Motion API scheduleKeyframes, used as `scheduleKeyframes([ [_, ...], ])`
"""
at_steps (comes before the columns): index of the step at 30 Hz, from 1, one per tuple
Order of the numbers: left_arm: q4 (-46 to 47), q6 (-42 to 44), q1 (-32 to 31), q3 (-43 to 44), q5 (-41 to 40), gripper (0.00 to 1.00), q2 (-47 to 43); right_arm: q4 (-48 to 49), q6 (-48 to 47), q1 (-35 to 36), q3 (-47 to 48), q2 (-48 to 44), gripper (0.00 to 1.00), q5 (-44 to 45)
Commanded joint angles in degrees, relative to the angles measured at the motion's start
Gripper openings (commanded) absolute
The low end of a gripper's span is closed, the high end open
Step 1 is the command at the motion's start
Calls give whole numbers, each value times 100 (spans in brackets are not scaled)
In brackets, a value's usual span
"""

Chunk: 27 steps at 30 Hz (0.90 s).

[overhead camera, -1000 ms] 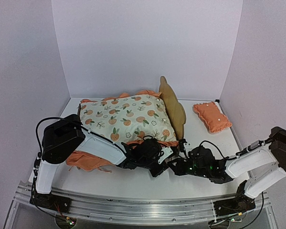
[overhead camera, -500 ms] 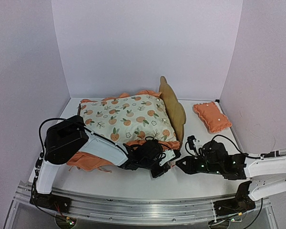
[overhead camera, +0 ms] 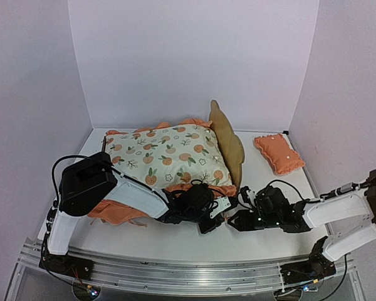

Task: Set up the pet bed

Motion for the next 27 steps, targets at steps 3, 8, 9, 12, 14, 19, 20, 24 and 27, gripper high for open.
scheduleKeyframes([
  [3,69,53,-11,178,-51,0,68,810,115,-130,180,342,33,-80],
  [8,85,58,-17,139,-46,0,51,970,157,-189,192,451,24,-90],
  [9,86,53,-17,138,-43,0,47,988,160,-198,192,447,23,-79],
  [12,89,50,-17,129,-38,0,46,1037,141,-217,191,449,21,-61],
  [14,105,55,-17,129,-39,0,44,1056,150,-238,194,483,21,-86],
  [19,135,75,-14,120,-68,0,46,1077,219,-289,193,552,18,-171],
  [20,140,77,-16,115,-69,0,46,1077,216,-290,193,552,16,-187],
  [24,168,70,-13,111,-72,0,46,1076,215,-301,169,546,1,-206],
  [27,169,116,-16,87,-125,1,4,1074,233,-312,92,456,0,-88],
])
